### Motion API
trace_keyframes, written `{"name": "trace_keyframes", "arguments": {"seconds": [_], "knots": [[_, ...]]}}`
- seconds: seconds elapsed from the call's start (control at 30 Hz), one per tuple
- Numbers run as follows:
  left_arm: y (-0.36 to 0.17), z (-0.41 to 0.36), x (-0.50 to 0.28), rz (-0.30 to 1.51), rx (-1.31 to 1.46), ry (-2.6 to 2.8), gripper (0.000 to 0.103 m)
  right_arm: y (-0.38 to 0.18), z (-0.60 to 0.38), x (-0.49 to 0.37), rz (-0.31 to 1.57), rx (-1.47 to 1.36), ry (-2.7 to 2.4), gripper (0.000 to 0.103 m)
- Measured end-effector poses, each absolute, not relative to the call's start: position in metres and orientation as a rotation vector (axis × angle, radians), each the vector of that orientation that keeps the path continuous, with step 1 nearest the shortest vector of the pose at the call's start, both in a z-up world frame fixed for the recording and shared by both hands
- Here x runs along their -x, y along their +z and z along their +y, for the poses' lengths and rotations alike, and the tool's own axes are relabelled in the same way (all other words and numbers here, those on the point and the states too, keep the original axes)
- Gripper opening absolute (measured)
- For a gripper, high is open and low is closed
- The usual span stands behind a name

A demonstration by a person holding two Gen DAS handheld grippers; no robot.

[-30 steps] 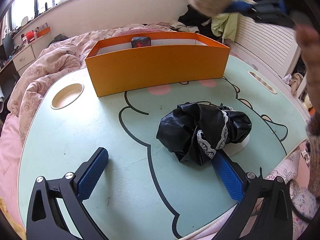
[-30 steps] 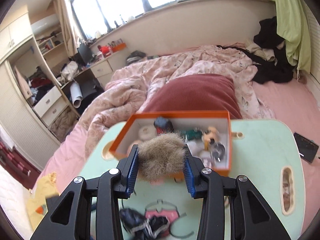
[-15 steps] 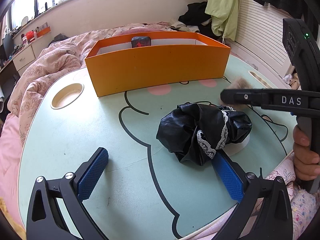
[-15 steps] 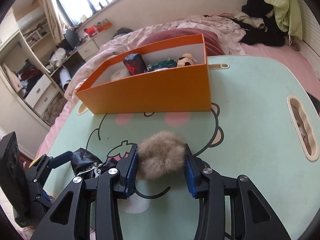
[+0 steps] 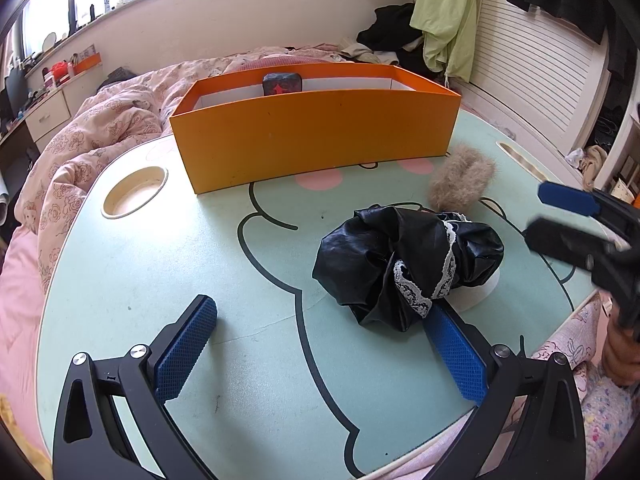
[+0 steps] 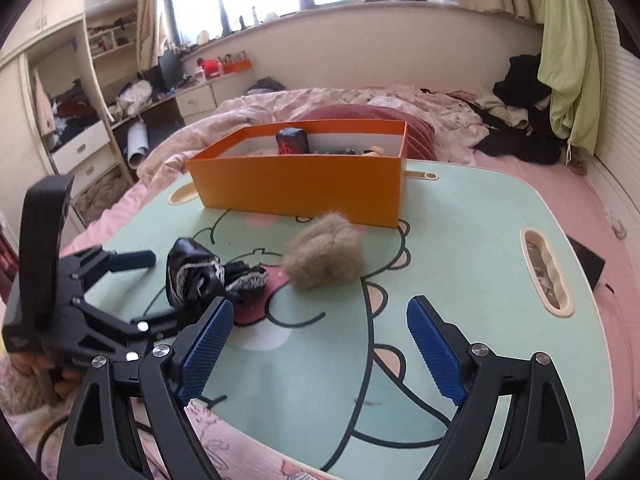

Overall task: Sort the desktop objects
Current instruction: 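Lower the brown pompom onto the table and open the right gripper, then reach the left gripper down into the orange box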

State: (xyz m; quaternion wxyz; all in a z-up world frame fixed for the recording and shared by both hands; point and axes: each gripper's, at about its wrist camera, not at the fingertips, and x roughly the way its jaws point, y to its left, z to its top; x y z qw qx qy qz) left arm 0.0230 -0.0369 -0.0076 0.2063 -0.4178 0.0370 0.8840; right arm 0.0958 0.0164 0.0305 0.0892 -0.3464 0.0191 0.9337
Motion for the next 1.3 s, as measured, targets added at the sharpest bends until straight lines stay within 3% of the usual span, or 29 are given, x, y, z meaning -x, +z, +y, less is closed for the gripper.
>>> {"name": "trace_keyframes", "arguments": {"seconds": [0.13, 0.17, 1.3], "knots": [[-0.008, -0.037, -0.023, 0.103, 1.163, 2.461, 0.103, 0.01, 0.013, -0.091, -0.052, 1.142, 2.719, 0.091], [-0.008, -0.037, -0.023, 0.105, 1.163, 2.461, 0.103, 0.003, 0.014, -0.088, -0.059, 1.175, 2.709, 0.103], [0.002, -0.046, -0.022, 0.056, 1.121, 2.455, 0.103, -0.015, 0.021, -0.084, -0.078, 1.137, 2.742, 0.103]]}}
